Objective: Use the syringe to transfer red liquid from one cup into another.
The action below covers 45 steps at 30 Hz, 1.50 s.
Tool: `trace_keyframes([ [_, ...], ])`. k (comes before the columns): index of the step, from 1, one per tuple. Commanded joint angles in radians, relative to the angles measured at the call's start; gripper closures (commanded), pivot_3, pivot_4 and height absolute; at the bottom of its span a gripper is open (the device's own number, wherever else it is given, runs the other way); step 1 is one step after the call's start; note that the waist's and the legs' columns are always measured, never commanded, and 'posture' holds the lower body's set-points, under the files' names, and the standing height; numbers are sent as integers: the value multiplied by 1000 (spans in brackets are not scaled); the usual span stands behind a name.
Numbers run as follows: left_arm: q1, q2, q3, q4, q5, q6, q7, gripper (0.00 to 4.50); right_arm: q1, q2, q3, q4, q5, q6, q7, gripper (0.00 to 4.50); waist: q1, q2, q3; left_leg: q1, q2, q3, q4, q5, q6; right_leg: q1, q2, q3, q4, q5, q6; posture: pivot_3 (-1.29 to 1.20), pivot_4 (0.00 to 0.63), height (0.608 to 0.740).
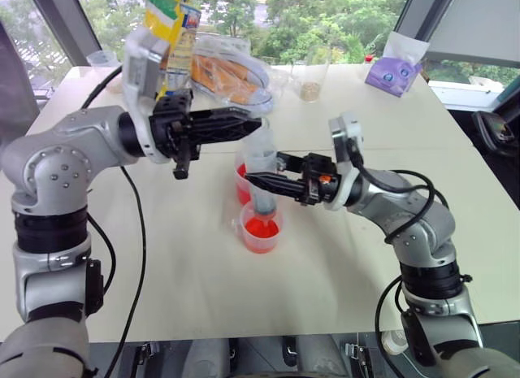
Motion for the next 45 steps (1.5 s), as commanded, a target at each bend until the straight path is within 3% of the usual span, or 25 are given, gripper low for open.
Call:
trace_keyframes([
  [1, 42, 8, -87, -58, 13, 26, -48, 4429, -80, 25, -104, -28, 77, -29, -44, 3080, -1, 0, 0, 0, 0, 0, 0, 0, 0, 0, 0, 0, 0, 0, 0, 0, 150, 740],
  [14, 56, 17, -89, -50, 13, 36, -47, 4429, -107, 19, -125, -22, 126, 13, -77, 3080, -1, 0, 0, 0, 0, 0, 0, 0, 0, 0, 0, 0, 0, 0, 0, 0, 150, 740],
  [17, 27, 18, -63, -19, -1, 53, -28, 3366, -85, 16, -113, -25, 119, 11, -73, 3080, 0, 0, 0, 0, 0, 0, 0, 0, 0, 0, 0, 0, 0, 0, 0, 0, 150, 740],
  [23, -1, 29, 8, 34, -11, 65, 3, 311, -39, 10, -74, -13, 80, 11, -56, 3080, -2, 0, 0, 0, 0, 0, 0, 0, 0, 0, 0, 0, 0, 0, 0, 0, 150, 740],
  [24, 1, 37, 25, 41, -11, 62, 7, 29, -31, 8, -68, -10, 75, 10, -52, 3080, -3, 0, 0, 0, 0, 0, 0, 0, 0, 0, 0, 0, 0, 0, 0, 0, 150, 740],
  [34, 104, 147, 184, 33, -27, 38, 27, 29, -40, 0, -93, 0, 115, 49, -76, 3080, -2, 0, 0, 0, 1, 0, 0, 0, 0, 0, 0, 0, 0, 0, 0, 0, 150, 740],
  [40, 218, 153, 173, -73, -14, -1, 15, 29, -265, -65, -273, 178, 339, 318, -323, 3080, -1, 0, 0, 0, 0, 0, 0, 0, 0, 0, -1, 0, 0, 0, 0, 0, 150, 740],
  [45, 262, 148, 147, -118, 9, -42, 19, 29, -433, -155, -340, 433, 366, 568, -524, 3080, -1, 0, 0, 0, 0, 0, -1, 0, 0, 0, -4, 0, -1, -2, -5, 0, 150, 740],
])
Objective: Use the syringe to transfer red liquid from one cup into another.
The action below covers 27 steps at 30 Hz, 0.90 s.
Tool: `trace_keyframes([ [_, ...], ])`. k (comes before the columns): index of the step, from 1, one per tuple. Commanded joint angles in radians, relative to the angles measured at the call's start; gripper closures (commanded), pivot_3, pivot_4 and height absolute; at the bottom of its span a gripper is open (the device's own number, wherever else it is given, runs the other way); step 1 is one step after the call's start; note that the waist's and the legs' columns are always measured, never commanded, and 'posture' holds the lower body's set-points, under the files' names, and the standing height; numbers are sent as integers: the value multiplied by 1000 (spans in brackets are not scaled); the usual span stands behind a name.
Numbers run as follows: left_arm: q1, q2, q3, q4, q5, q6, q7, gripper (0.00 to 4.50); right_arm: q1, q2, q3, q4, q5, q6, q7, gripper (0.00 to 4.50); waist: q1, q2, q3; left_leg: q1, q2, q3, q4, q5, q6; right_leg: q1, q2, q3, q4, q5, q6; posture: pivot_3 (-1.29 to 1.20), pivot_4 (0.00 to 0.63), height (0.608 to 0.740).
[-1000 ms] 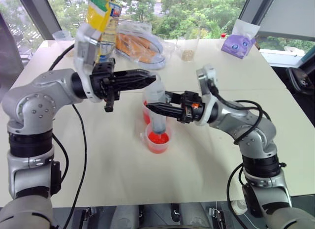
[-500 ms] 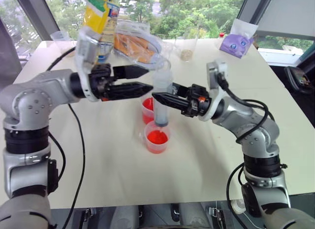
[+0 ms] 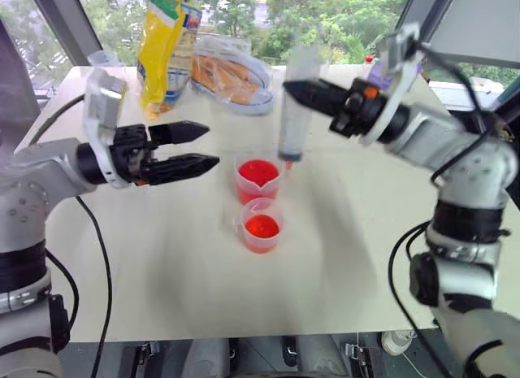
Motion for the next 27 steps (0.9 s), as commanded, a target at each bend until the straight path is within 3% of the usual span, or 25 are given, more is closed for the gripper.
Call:
trace_keyframes([
  [1, 15, 1, -4, -43, 14, -42, -1, 29, -76, -60, -33, 149, -6, 170, -105, 3080, -1, 0, 0, 0, 0, 0, 0, 0, 0, 0, 0, 0, 0, 0, 0, 0, 150, 740],
  [7, 70, -7, -18, -89, 31, -83, 10, 29, -39, -190, 94, 348, -198, 368, -116, 3080, 0, 0, 0, -2, -1, 1, -1, -1, 2, -1, 1, 0, -2, 0, 0, 0, 150, 740],
  [20, 90, -8, -42, -123, 31, -91, 38, 29, 49, -126, 145, 487, -476, 347, -116, 3080, -3, 0, 0, -2, 0, 2, -1, -1, 2, -1, 3, 0, -2, 2, 4, 0, 150, 740],
  [26, 89, -5, -44, -124, 22, -88, 43, 0, 56, -127, 149, 448, -512, 339, -61, 249, -2, -1, -1, 0, 0, 2, 0, -1, 2, 1, 3, 0, -2, 2, 4, 0, 150, 740],
  [27, 90, -3, -43, -125, 22, -87, 43, 0, 56, -138, 157, 423, -511, 338, -46, 36, -1, -1, -1, 0, 0, 2, 0, -1, 2, 1, 3, 1, -2, 2, 4, 0, 150, 740],
])
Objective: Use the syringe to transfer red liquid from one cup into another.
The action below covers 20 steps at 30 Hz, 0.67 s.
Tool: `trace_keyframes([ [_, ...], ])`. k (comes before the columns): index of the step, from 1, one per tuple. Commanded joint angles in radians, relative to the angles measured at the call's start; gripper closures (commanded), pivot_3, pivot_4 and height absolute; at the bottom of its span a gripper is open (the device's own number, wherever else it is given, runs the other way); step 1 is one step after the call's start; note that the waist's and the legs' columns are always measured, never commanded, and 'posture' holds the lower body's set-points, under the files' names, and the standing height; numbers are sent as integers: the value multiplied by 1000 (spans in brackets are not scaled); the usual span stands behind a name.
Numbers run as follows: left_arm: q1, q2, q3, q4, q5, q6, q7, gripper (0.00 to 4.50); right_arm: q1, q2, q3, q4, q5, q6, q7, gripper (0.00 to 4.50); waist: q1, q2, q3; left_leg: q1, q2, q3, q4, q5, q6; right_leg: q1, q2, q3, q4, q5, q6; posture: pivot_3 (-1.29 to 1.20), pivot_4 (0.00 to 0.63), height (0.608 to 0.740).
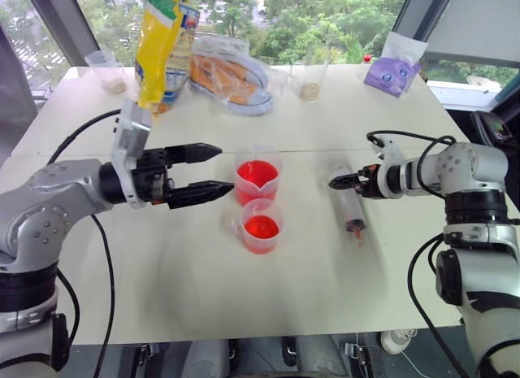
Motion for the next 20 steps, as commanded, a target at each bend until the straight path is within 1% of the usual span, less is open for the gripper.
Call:
trace_keyframes([
  [1, -4, 12, 19, -30, -14, -11, 0, 0, 25, -48, 47, -97, -32, -27, 61, 36, 3, 0, 0, 0, 0, 0, 0, 0, 0, 0, 0, 0, 0, 0, 0, 0, 150, 740],
  [2, -1, 15, 21, -31, -15, -10, 0, 0, 32, -72, 74, -151, -25, -33, 96, 36, 4, 0, 0, 0, 0, 0, 0, 0, 0, 0, 0, 0, 0, 0, 0, 0, 150, 740],
  [3, 5, 19, 24, -32, -15, -9, -1, 0, 30, -84, 72, -197, -11, -17, 114, 36, 4, 0, 0, 0, -1, -1, 0, 0, 0, 0, 0, 0, 0, 0, 0, 0, 150, 740],
  [4, 12, 25, 28, -35, -15, -8, -2, 0, 44, -121, 105, -272, -13, -47, 156, 36, 2, 1, 0, -1, -1, -1, 0, 0, 0, 0, 0, 0, 0, 0, 0, 0, 150, 740],
  [6, 33, 43, 39, -42, -13, -5, -6, 0, 67, -183, 105, -404, 25, -62, 238, 36, 1, 1, 1, -1, -1, 0, 0, 0, 0, -2, 0, 0, 0, 0, 0, 0, 150, 740],
  [8, 50, 60, 47, -45, -8, -8, -10, 0, 101, -249, 120, -509, 33, -122, 323, 36, 0, 1, 1, -2, 0, -1, -1, 0, 0, -3, 0, 0, 0, -1, 1, 0, 150, 740],
  [13, 84, 94, 81, -51, -19, -5, -11, 0, 139, -351, 67, -663, 127, -129, 477, 36, 0, 1, 1, -2, 1, -1, -2, 0, 0, -3, 1, 0, 0, -1, 1, 0, 150, 740],
  [16, 102, 108, 101, -63, -36, 7, -4, 0, 189, -395, -2, -761, 198, -146, 549, 36, 3, 1, 1, -2, 1, -1, -1, 0, 0, -3, 1, 0, 0, -1, 1, 0, 150, 740],
  [20, 121, 122, 134, -80, -83, 32, 19, 0, 244, -405, -69, -842, 251, -174, 579, 36, 4, 1, 1, -1, 1, -1, -1, 0, 0, -2, 0, 0, -1, -1, 0, 0, 150, 740],
])
